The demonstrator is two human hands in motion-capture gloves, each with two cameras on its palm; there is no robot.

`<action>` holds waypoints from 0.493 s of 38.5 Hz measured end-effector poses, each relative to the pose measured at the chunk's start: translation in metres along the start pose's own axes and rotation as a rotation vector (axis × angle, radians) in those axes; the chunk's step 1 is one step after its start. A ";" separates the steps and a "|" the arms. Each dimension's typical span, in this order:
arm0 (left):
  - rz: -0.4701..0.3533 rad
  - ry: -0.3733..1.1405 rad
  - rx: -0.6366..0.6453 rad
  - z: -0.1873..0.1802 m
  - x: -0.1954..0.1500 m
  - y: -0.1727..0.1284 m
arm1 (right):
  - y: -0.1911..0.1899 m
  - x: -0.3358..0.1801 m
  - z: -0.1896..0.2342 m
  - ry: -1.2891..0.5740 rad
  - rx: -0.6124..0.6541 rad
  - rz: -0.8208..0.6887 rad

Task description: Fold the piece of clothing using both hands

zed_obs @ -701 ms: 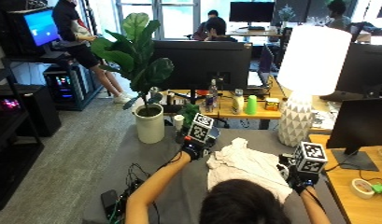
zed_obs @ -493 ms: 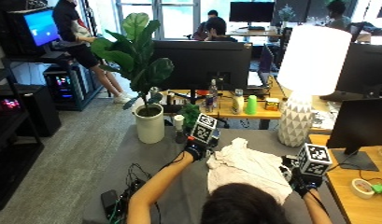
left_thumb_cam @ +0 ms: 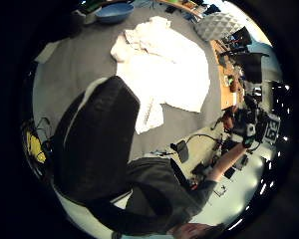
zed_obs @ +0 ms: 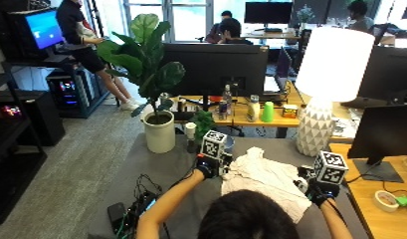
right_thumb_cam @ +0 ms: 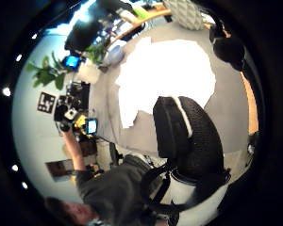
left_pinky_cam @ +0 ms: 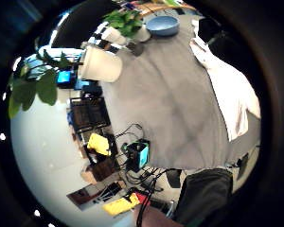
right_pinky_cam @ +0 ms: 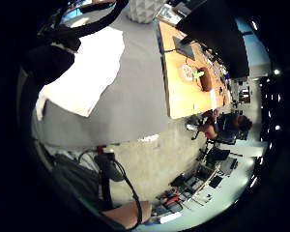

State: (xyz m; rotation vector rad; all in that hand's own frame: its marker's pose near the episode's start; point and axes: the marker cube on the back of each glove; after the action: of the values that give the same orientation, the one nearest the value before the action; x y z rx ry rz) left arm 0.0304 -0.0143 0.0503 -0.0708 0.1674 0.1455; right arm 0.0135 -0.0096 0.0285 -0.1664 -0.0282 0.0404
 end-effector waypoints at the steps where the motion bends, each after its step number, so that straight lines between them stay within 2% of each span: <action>1: 0.022 0.023 -0.013 0.009 0.002 -0.003 | -0.004 0.000 0.007 0.006 -0.019 -0.002; 4: 0.107 0.091 -0.051 0.035 0.014 -0.010 | -0.019 0.002 0.037 0.036 -0.053 -0.014; 7: 0.176 0.120 -0.057 0.054 0.030 -0.003 | -0.024 -0.003 0.063 0.062 -0.086 -0.038; 10: 0.200 0.098 -0.092 0.073 0.052 0.023 | -0.022 -0.011 0.096 0.086 -0.156 -0.064; 12: 0.191 0.071 -0.173 0.093 0.068 0.040 | -0.020 -0.015 0.123 0.109 -0.215 -0.081; 14: 0.197 0.041 -0.231 0.114 0.081 0.044 | -0.020 -0.017 0.148 0.135 -0.260 -0.086; 16: 0.258 0.035 -0.200 0.129 0.094 0.039 | -0.021 -0.017 0.167 0.159 -0.281 -0.084; 19: 0.397 0.084 -0.054 0.144 0.114 0.025 | -0.019 -0.018 0.187 0.179 -0.282 -0.092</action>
State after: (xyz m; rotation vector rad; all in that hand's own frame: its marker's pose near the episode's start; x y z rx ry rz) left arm 0.1606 0.0378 0.1706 -0.0967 0.2606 0.5435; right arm -0.0094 0.0018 0.2153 -0.4498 0.1383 -0.0705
